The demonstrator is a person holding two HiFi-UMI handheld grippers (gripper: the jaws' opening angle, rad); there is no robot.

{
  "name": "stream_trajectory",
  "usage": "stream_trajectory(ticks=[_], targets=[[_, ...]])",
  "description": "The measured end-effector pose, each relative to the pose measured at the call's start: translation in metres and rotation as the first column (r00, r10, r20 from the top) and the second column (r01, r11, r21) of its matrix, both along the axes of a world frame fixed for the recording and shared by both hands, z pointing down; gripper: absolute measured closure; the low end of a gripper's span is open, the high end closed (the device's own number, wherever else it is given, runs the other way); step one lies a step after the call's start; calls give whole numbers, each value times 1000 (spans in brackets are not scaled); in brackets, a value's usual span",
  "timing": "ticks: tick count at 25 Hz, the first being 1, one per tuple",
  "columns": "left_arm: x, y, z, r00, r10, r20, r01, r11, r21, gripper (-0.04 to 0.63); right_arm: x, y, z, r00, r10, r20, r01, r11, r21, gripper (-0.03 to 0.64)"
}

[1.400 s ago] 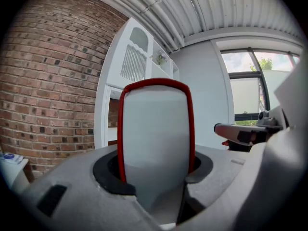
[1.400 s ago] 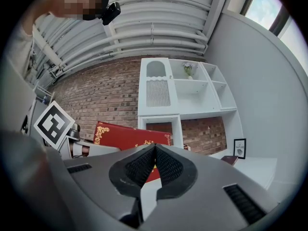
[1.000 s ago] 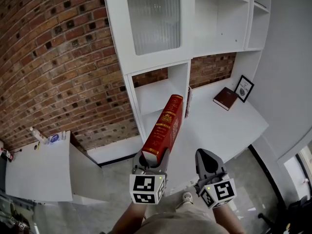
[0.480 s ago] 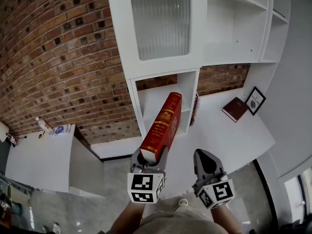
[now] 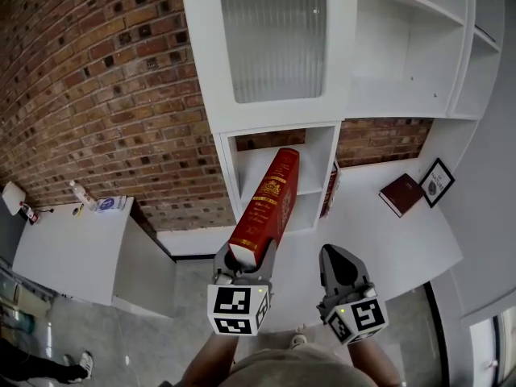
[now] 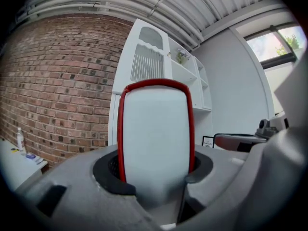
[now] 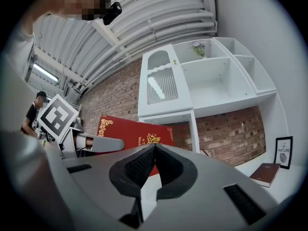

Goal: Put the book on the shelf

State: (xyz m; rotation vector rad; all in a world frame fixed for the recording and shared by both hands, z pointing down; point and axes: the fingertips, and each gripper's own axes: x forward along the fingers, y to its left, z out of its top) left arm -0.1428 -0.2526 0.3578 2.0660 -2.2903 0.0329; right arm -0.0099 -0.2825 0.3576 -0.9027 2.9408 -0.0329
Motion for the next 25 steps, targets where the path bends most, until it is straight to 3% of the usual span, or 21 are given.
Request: stream_trajectory(ticks=[11, 15, 25], targets=[[-16, -5, -4, 993, -115, 12, 115, 993, 9, 360, -19, -19, 4, 994, -113, 7, 113, 994, -5, 611], [-22, -6, -4, 988, -154, 14, 154, 988, 10, 360, -28, -26, 2, 986, -161, 41, 159, 986, 40, 611], [-31, -10, 5, 970, -245, 7, 245, 970, 11, 360, -42, -37, 9, 966, -259, 21, 258, 965, 44, 611]])
